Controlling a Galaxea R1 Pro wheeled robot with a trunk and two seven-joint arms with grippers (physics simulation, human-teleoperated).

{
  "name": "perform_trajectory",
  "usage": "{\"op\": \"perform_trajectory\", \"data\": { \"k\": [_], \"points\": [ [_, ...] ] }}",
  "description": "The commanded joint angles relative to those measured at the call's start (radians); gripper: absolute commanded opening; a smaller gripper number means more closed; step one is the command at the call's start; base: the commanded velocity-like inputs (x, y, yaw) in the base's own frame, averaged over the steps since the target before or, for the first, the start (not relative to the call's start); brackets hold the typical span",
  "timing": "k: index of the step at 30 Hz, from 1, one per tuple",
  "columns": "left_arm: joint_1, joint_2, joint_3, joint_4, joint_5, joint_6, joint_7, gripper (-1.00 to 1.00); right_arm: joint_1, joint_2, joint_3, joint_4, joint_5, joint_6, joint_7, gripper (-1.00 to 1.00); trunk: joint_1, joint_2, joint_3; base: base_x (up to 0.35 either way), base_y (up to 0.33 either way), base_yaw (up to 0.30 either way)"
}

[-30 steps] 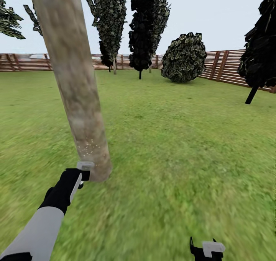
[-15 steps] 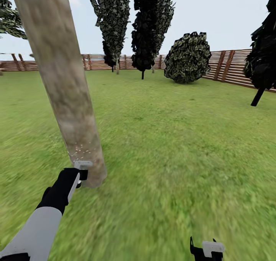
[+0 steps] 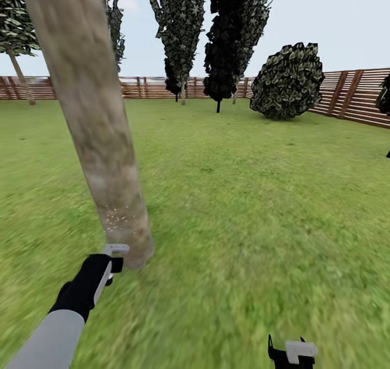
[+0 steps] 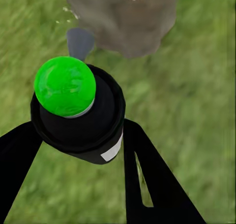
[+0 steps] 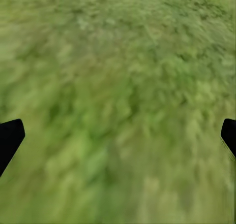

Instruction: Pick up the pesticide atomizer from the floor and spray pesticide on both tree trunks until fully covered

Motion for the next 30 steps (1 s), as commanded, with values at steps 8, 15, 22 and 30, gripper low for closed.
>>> {"op": "perform_trajectory", "data": {
  "k": [8, 15, 22, 30],
  "points": [
    [0.023, 0.030, 0.010, 0.001, -0.008, -0.001, -0.001, -1.00, 0.000, 0.000, 0.000, 0.000, 0.000, 0.000, 0.000, 1.00, 0.000, 0.000, 0.000, 0.175, -0.214, 0.001],
    [0.066, 0.089, 0.019, 0.016, -0.002, -0.013, 0.001, -1.00, 0.000, 0.000, 0.000, 0.000, 0.000, 0.000, 0.000, 1.00, 0.000, 0.000, 0.000, 0.029, -0.048, 0.085],
    [0.068, 0.033, 0.019, 0.060, 0.004, -0.104, 0.001, -1.00, 0.000, 0.000, 0.000, 0.001, 0.000, 0.000, 0.000, 1.00, 0.000, 0.000, 0.000, 0.000, -0.003, 0.271],
    [0.082, 0.053, 0.032, 0.064, -0.003, -0.110, 0.003, -1.00, 0.000, -0.002, 0.000, 0.000, 0.000, 0.000, 0.000, 1.00, 0.000, 0.000, 0.000, 0.000, -0.229, 0.139]
  ]
}}
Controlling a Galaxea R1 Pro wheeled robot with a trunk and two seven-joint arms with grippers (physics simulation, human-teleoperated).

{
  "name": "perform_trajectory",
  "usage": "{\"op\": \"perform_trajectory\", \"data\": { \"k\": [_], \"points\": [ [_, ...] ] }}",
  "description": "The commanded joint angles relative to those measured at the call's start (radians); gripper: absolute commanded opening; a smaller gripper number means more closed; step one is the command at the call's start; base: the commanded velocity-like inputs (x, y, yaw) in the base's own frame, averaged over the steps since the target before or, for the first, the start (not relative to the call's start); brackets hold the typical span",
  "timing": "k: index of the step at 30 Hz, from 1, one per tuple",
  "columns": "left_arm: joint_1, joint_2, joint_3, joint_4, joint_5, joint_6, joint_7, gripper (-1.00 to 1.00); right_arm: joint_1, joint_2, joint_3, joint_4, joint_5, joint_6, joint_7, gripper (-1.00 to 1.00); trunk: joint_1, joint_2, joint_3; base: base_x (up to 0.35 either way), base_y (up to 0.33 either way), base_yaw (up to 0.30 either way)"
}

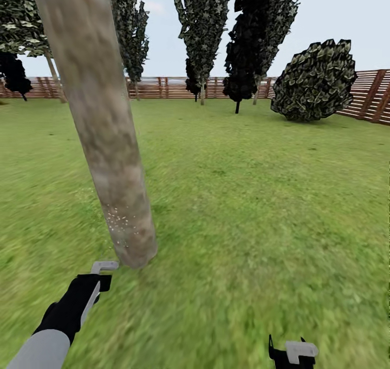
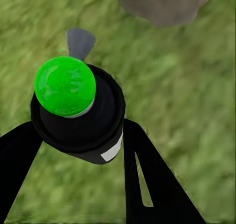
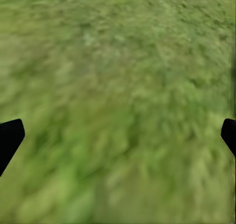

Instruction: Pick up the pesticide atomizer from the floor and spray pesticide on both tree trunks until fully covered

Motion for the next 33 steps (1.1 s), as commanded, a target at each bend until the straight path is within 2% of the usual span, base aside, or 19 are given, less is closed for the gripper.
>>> {"op": "perform_trajectory", "data": {
  "k": [1, 2, 8, 18, 27, 29, 33],
  "points": [
    [0.006, 0.002, 0.005, 0.000, 0.001, -0.001, 0.000, -1.00, 0.000, 0.000, 0.000, 0.000, 0.000, 0.000, 0.000, 1.00, 0.000, 0.000, 0.000, 0.000, -0.271, 0.004],
    [0.014, 0.002, 0.015, -0.001, -0.002, -0.006, 0.008, -1.00, 0.000, -0.001, 0.000, 0.001, 0.000, 0.000, 0.000, 1.00, 0.000, 0.000, 0.000, 0.000, -0.272, 0.001],
    [0.016, -0.009, 0.015, -0.001, 0.000, -0.015, 0.064, -1.00, 0.000, -0.001, 0.000, 0.000, 0.000, 0.000, 0.000, 1.00, 0.000, 0.000, 0.000, 0.000, -0.272, 0.000],
    [0.017, -0.009, 0.021, -0.001, 0.012, -0.032, 0.066, -1.00, 0.000, -0.001, 0.000, 0.000, 0.000, 0.000, 0.000, 1.00, 0.000, 0.000, 0.000, 0.093, -0.270, 0.019],
    [0.018, -0.009, 0.022, -0.001, 0.012, -0.032, 0.067, -1.00, 0.000, -0.001, 0.000, 0.001, 0.000, 0.000, 0.000, 1.00, 0.000, 0.000, 0.000, 0.095, -0.269, 0.254],
    [0.018, -0.009, 0.046, -0.001, 0.012, -0.033, 0.067, -1.00, 0.000, -0.001, 0.000, 0.001, 0.000, 0.000, 0.000, 1.00, 0.000, 0.000, 0.000, 0.002, -0.274, 0.202],
    [0.018, -0.009, 0.050, -0.001, 0.011, -0.033, 0.067, -1.00, 0.000, -0.001, 0.000, 0.000, 0.000, 0.000, 0.000, 1.00, 0.000, 0.000, 0.000, 0.000, -0.274, 0.023]
  ]
}}
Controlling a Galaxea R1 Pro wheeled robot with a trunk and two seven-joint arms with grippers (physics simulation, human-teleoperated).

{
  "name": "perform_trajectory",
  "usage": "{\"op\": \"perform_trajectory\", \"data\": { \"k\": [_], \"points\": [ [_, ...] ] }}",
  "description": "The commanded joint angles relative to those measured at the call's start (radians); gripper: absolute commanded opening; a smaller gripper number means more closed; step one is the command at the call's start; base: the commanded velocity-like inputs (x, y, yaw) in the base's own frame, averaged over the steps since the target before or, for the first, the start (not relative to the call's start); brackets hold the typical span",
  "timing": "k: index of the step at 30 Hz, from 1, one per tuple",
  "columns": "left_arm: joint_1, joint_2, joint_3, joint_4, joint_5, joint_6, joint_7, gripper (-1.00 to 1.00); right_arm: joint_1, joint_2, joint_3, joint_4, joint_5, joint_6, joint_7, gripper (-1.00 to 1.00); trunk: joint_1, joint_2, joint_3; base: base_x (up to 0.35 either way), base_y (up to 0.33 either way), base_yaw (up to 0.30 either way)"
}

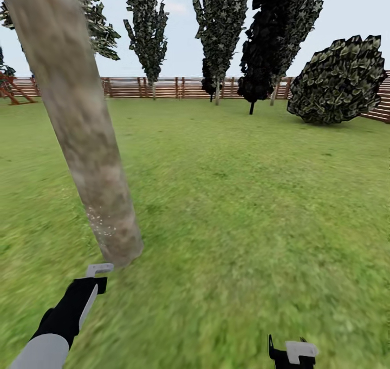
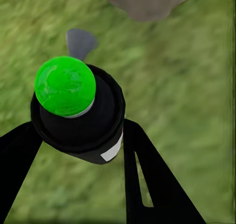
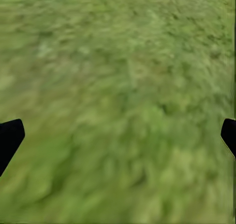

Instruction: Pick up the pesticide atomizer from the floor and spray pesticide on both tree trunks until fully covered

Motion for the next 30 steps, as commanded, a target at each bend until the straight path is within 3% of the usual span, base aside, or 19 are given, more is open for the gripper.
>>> {"op": "perform_trajectory", "data": {
  "k": [1, 8, 20, 30],
  "points": [
    [0.000, 0.001, 0.000, 0.000, -0.001, 0.000, 0.000, -1.00, 0.000, 0.000, 0.000, 0.000, 0.000, 0.000, 0.000, 1.00, 0.000, 0.000, 0.000, 0.000, -0.274, 0.003],
    [0.000, 0.002, 0.000, 0.000, -0.002, 0.000, 0.001, -1.00, 0.000, 0.001, 0.000, 0.001, 0.000, 0.000, 0.000, 1.00, 0.000, 0.000, 0.000, 0.004, -0.274, 0.008],
    [0.000, 0.002, 0.000, 0.000, -0.002, 0.001, 0.000, -1.00, 0.000, 0.002, 0.000, 0.000, 0.000, 0.000, 0.000, 1.00, 0.000, 0.000, 0.000, 0.184, -0.231, 0.240],
    [0.000, 0.000, 0.000, 0.000, 0.000, 0.000, 0.001, -1.00, 0.000, 0.002, 0.000, 0.001, 0.000, 0.000, 0.000, 1.00, 0.000, 0.000, 0.000, 0.175, -0.219, 0.018]
  ]
}}
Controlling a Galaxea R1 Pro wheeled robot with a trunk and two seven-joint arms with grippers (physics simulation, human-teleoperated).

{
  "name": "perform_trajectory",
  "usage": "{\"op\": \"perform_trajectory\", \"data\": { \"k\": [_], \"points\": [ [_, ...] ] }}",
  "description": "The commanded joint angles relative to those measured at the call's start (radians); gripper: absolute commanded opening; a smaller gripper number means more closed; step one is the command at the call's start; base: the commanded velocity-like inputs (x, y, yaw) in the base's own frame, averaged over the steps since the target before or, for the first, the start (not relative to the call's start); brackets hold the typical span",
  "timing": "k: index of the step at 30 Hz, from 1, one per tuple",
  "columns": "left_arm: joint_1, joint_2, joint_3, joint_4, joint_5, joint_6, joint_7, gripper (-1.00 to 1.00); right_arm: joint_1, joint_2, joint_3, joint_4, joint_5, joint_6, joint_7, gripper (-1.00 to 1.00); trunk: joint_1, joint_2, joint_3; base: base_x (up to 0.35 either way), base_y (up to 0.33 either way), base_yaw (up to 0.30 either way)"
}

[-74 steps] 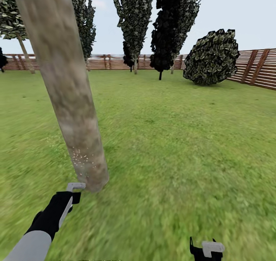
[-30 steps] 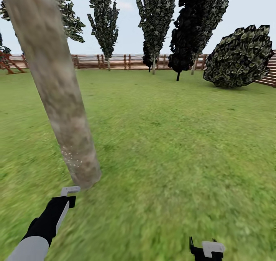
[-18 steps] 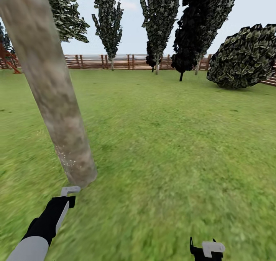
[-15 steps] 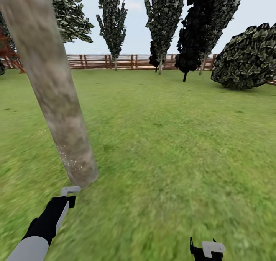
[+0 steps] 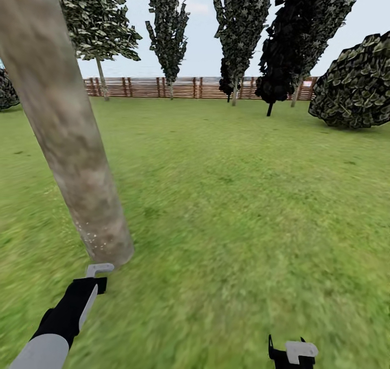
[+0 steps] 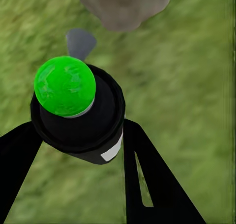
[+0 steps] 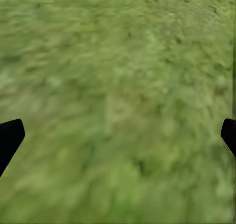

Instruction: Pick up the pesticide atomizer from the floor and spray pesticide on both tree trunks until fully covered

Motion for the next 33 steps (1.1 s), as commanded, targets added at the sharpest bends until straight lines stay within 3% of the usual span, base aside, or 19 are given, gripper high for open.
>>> {"op": "perform_trajectory", "data": {
  "k": [1, 9, 16, 18, 20, 26, 28, 30, 33],
  "points": [
    [0.000, 0.000, 0.000, 0.000, -0.001, 0.000, 0.000, -1.00, 0.000, 0.000, 0.000, 0.000, 0.000, 0.000, 0.000, 1.00, 0.000, 0.000, 0.000, 0.017, -0.268, 0.014],
    [0.000, 0.000, 0.000, -0.001, -0.001, 0.000, 0.000, -1.00, 0.000, 0.000, 0.000, 0.000, 0.000, 0.000, 0.000, 1.00, 0.000, 0.000, 0.000, -0.065, -0.256, 0.221],
    [-0.002, -0.002, 0.001, -0.003, 0.000, 0.001, -0.003, -1.00, 0.000, 0.000, 0.000, 0.000, 0.000, 0.000, 0.000, 1.00, 0.000, 0.000, 0.000, -0.013, -0.027, 0.278],
    [-0.009, -0.011, -0.003, -0.007, 0.001, 0.003, -0.011, -1.00, 0.000, 0.000, 0.000, 0.000, 0.000, 0.000, 0.000, 1.00, 0.000, 0.000, 0.000, 0.000, -0.001, 0.278],
    [-0.023, -0.052, -0.011, -0.009, 0.000, 0.009, -0.016, -1.00, 0.000, 0.000, 0.000, 0.000, 0.000, 0.000, 0.000, 1.00, 0.000, 0.000, 0.000, 0.000, 0.000, 0.249],
    [-0.143, -0.099, -0.014, -0.008, -0.003, 0.047, -0.018, -1.00, 0.000, -0.002, -0.001, -0.001, 0.000, 0.000, 0.000, 1.00, 0.000, 0.000, 0.000, 0.000, 0.000, 0.039],
    [-0.176, -0.095, -0.015, -0.015, -0.003, 0.099, -0.020, -1.00, 0.000, -0.003, -0.001, -0.001, 0.000, 0.000, 0.000, 1.00, 0.000, 0.000, 0.000, 0.000, 0.000, 0.002],
    [-0.206, -0.073, -0.014, -0.018, -0.006, 0.123, -0.026, -1.00, 0.000, -0.003, -0.002, -0.001, 0.000, 0.000, 0.000, 1.00, 0.000, 0.000, 0.000, 0.000, 0.000, 0.000],
    [-0.212, -0.008, -0.014, -0.019, -0.003, 0.129, -0.053, -1.00, 0.000, -0.003, -0.001, -0.001, 0.000, 0.000, 0.000, 1.00, 0.000, 0.000, 0.000, 0.000, 0.000, 0.000]
  ]
}}
